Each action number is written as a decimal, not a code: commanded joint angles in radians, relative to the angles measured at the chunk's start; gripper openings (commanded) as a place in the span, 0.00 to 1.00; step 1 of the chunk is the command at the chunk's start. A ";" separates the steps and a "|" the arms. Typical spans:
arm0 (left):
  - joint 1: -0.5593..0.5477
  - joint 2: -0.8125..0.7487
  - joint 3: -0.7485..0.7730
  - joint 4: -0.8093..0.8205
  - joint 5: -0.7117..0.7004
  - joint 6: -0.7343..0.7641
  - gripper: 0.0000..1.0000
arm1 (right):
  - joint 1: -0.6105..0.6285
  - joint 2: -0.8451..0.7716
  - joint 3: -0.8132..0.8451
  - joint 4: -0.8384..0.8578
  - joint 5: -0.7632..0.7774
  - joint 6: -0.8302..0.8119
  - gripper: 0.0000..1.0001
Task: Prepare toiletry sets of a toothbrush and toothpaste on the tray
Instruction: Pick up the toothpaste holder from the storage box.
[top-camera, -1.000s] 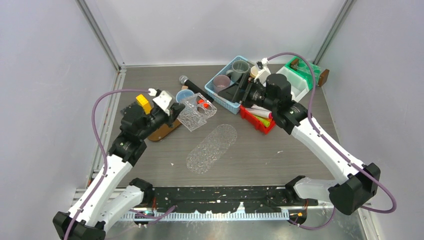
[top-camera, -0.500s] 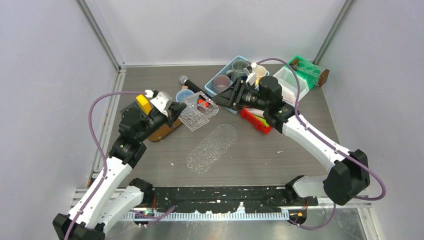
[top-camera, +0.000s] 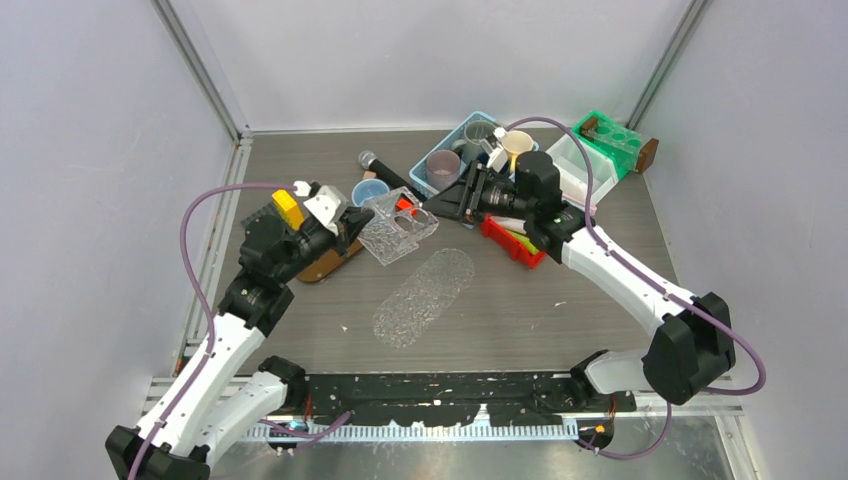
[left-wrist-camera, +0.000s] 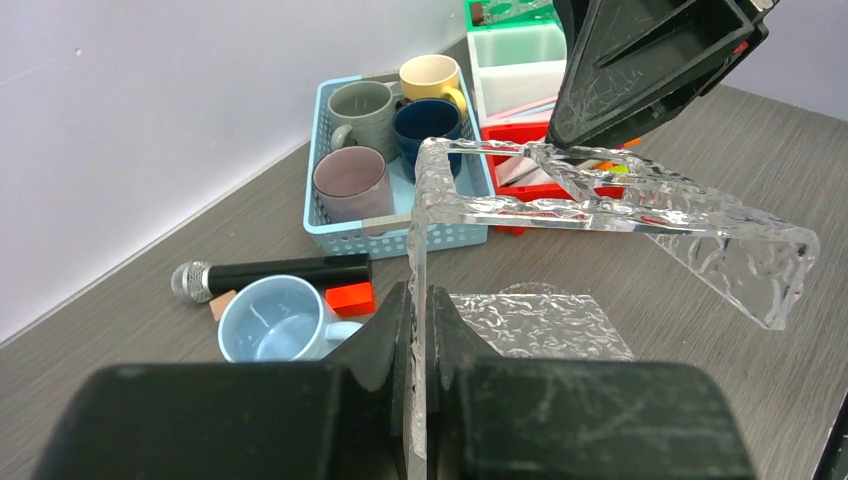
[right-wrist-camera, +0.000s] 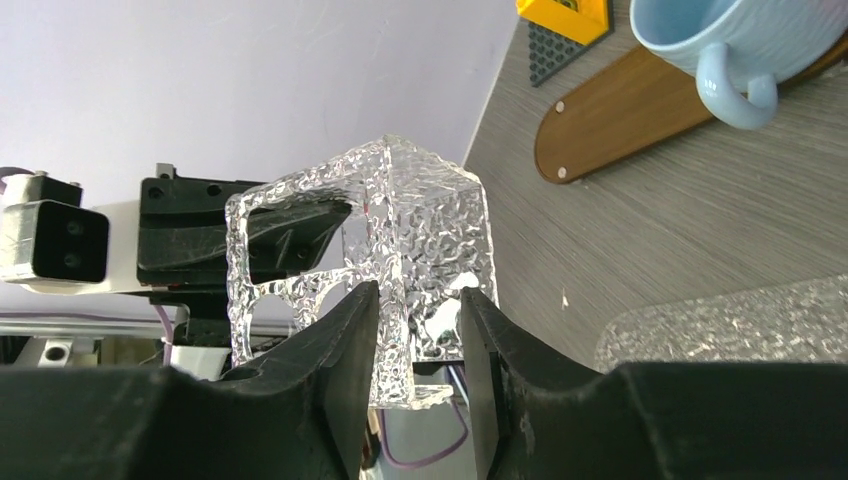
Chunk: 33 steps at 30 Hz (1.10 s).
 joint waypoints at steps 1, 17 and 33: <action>-0.003 -0.002 0.025 0.051 -0.003 0.035 0.00 | 0.003 0.006 0.068 -0.112 -0.049 -0.100 0.41; -0.003 0.031 0.048 -0.003 -0.004 0.078 0.00 | 0.043 0.029 0.158 -0.315 -0.001 -0.281 0.46; -0.009 0.020 0.048 -0.006 0.052 0.087 0.00 | 0.070 0.070 0.247 -0.435 0.091 -0.389 0.39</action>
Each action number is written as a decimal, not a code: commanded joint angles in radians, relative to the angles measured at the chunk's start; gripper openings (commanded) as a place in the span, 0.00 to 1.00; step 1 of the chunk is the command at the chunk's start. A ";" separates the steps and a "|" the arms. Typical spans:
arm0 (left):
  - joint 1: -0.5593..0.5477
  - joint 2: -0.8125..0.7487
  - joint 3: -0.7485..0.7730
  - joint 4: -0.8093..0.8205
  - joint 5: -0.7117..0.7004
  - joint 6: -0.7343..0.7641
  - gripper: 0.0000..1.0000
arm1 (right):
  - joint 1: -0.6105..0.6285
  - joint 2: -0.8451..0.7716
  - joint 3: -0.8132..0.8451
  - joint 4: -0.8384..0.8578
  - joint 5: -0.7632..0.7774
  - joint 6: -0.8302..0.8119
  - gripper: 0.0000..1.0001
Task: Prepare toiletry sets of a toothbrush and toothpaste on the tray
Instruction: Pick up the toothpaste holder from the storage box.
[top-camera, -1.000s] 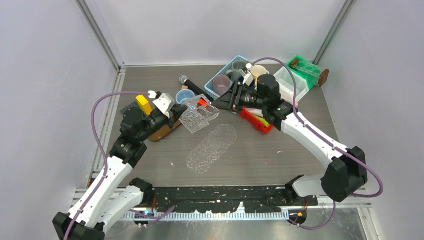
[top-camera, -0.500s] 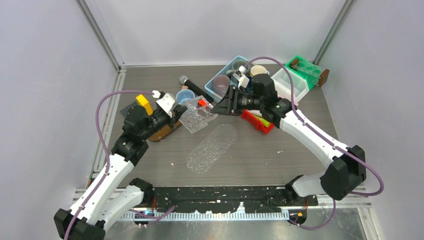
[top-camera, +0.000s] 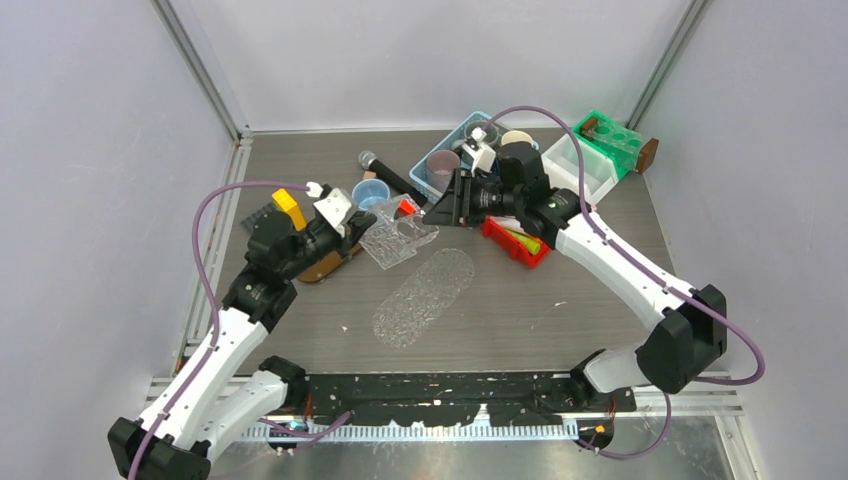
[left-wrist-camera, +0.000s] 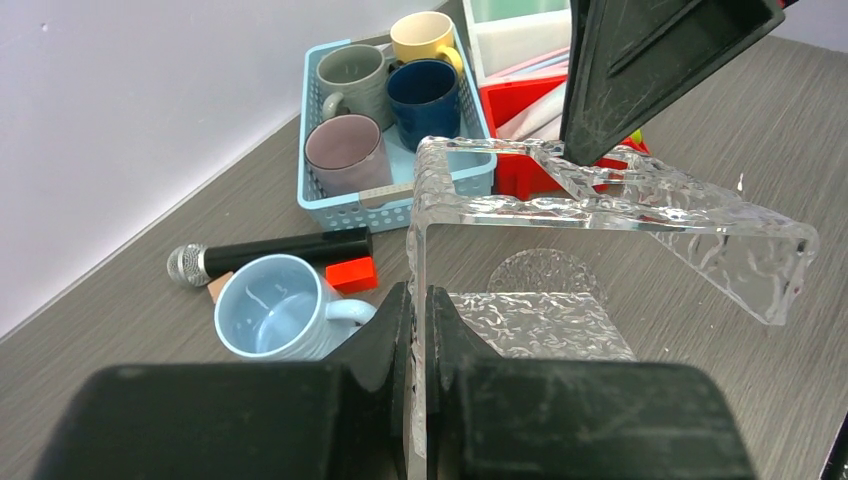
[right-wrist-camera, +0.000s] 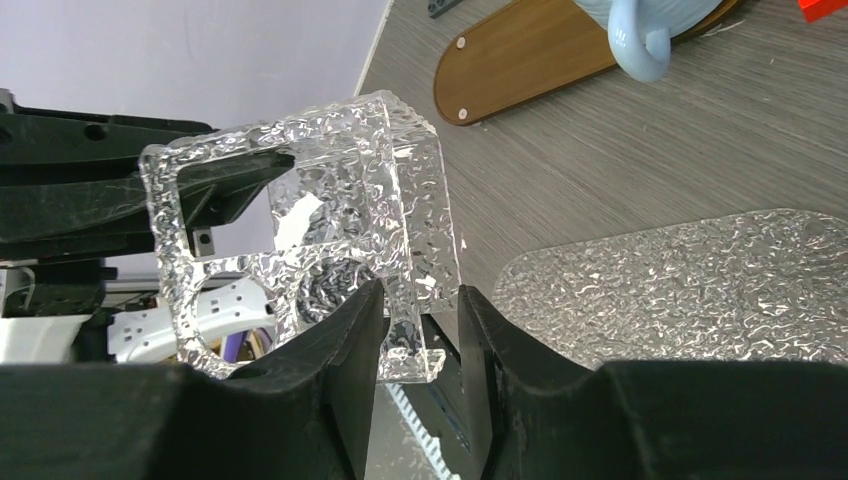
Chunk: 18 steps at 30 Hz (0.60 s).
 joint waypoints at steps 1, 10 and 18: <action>-0.004 -0.014 0.048 0.046 0.033 0.011 0.00 | 0.035 0.023 0.065 -0.051 0.043 -0.071 0.39; -0.005 -0.011 0.053 0.032 0.028 0.014 0.02 | 0.080 0.063 0.121 -0.129 0.114 -0.157 0.25; -0.007 -0.037 0.090 -0.067 -0.048 0.032 0.29 | 0.097 0.117 0.231 -0.243 0.194 -0.275 0.01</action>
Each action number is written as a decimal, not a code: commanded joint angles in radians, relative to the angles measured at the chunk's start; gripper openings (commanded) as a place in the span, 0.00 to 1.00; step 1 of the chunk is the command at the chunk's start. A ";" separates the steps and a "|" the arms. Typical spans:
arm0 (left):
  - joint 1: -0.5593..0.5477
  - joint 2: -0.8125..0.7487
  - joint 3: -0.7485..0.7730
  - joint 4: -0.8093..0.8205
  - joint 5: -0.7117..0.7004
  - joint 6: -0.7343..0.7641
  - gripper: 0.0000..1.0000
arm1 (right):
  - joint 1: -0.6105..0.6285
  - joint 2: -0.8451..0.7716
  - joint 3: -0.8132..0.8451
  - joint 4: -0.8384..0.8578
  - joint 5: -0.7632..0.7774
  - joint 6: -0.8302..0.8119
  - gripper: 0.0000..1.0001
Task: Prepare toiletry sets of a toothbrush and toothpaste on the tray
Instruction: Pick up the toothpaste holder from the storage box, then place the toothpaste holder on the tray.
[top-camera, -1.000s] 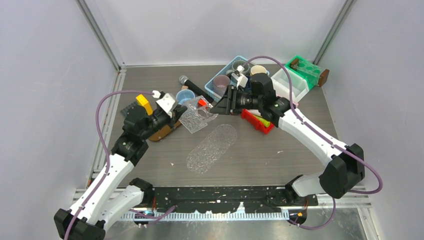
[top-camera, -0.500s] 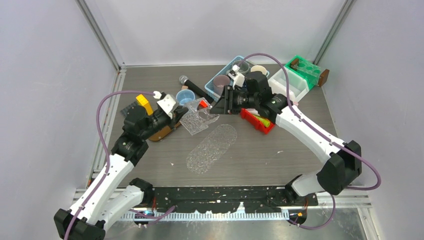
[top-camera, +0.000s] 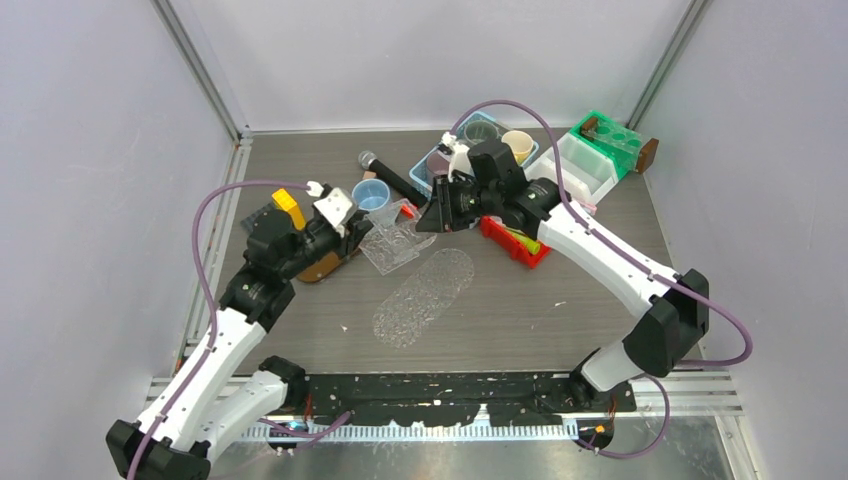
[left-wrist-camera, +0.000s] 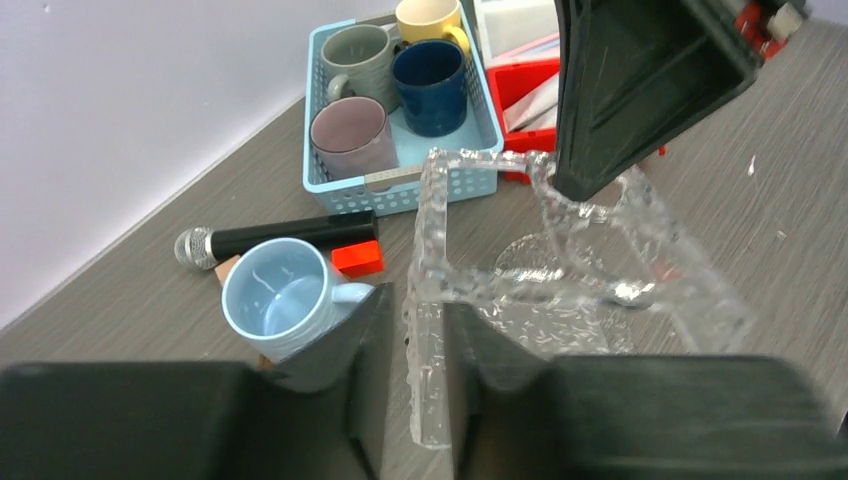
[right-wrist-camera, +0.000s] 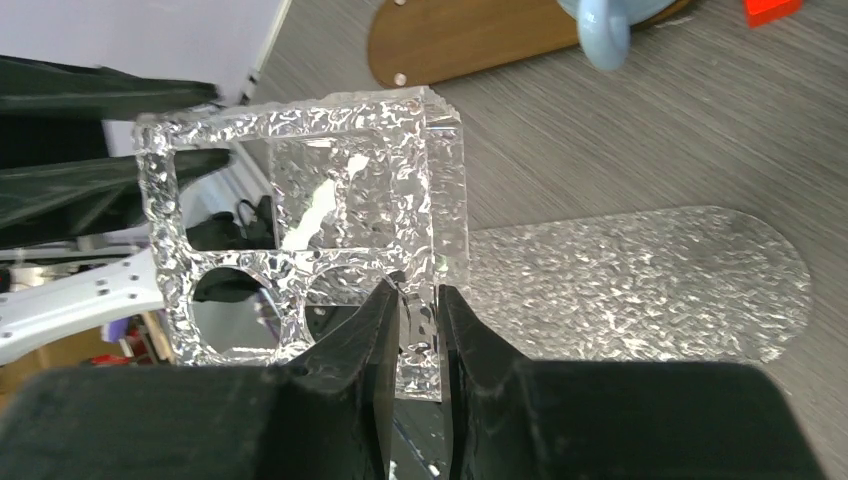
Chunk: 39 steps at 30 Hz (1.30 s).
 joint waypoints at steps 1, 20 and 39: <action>-0.006 -0.043 0.079 -0.020 -0.064 0.007 0.38 | 0.006 0.024 0.097 -0.058 0.071 -0.090 0.01; -0.005 -0.286 0.021 -0.228 -0.735 -0.154 0.91 | 0.087 0.387 0.469 -0.102 0.215 -0.227 0.01; 0.021 -0.345 -0.035 -0.210 -0.909 -0.154 0.92 | 0.225 0.681 0.727 -0.050 0.397 -0.176 0.01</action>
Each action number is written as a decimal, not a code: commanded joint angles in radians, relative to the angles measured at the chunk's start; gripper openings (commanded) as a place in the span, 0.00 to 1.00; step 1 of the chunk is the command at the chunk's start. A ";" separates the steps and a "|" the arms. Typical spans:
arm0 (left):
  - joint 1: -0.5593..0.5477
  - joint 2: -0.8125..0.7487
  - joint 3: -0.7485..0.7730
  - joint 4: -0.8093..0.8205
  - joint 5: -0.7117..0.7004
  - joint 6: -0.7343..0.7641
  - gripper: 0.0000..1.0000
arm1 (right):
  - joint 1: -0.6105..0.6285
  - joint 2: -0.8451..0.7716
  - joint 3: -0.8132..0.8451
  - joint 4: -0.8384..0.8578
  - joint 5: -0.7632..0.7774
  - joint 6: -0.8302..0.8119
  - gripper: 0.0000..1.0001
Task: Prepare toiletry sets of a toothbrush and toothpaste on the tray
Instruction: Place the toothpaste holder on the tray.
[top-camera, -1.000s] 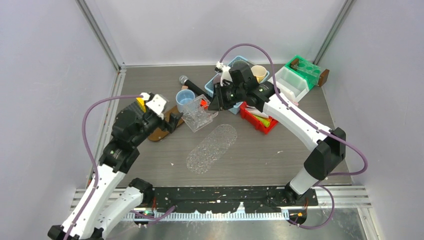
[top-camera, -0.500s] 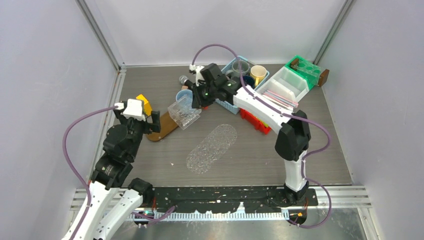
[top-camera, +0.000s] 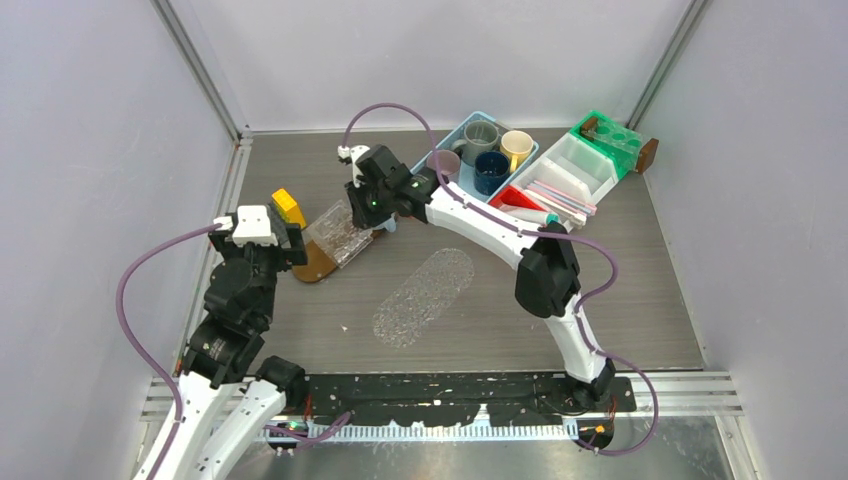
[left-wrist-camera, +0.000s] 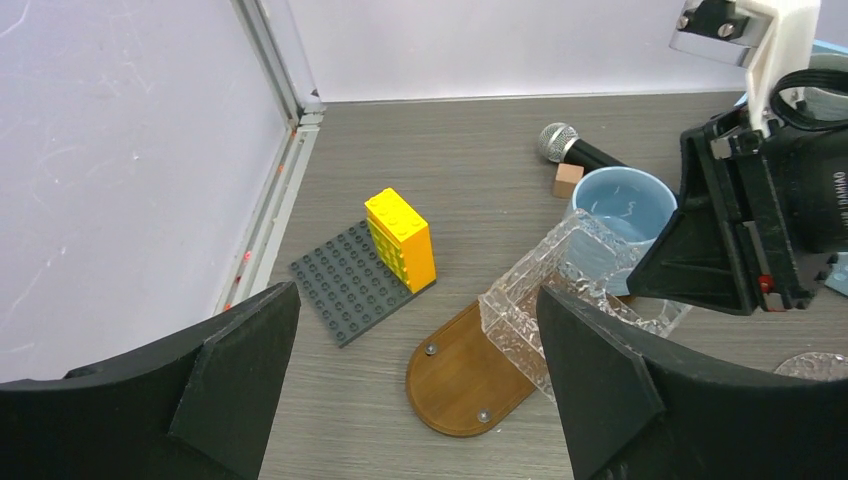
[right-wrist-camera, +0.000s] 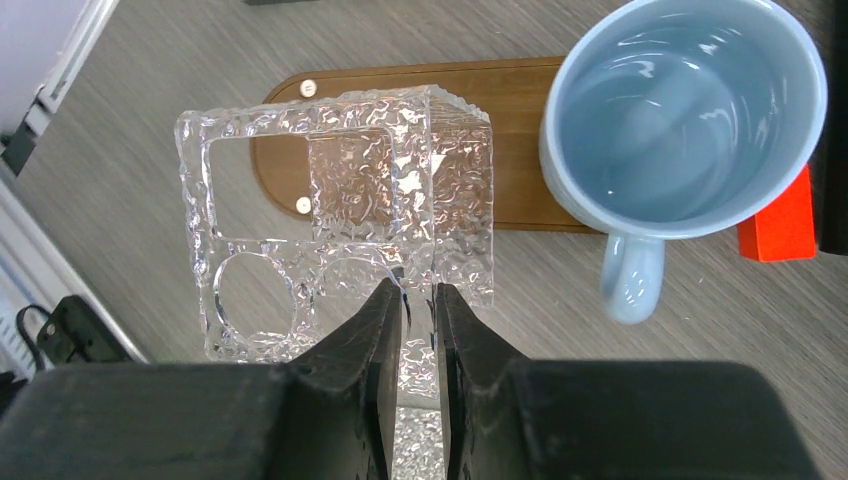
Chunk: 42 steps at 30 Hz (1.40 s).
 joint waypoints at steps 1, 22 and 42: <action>0.007 0.002 -0.002 0.032 -0.012 -0.015 0.92 | -0.006 0.032 0.061 0.085 0.063 0.032 0.01; 0.013 0.018 0.000 0.018 0.009 -0.018 0.91 | -0.006 0.127 0.112 0.147 0.164 0.029 0.27; 0.013 0.278 0.162 -0.210 0.075 -0.320 0.80 | -0.006 -0.258 -0.152 0.147 0.312 -0.008 0.65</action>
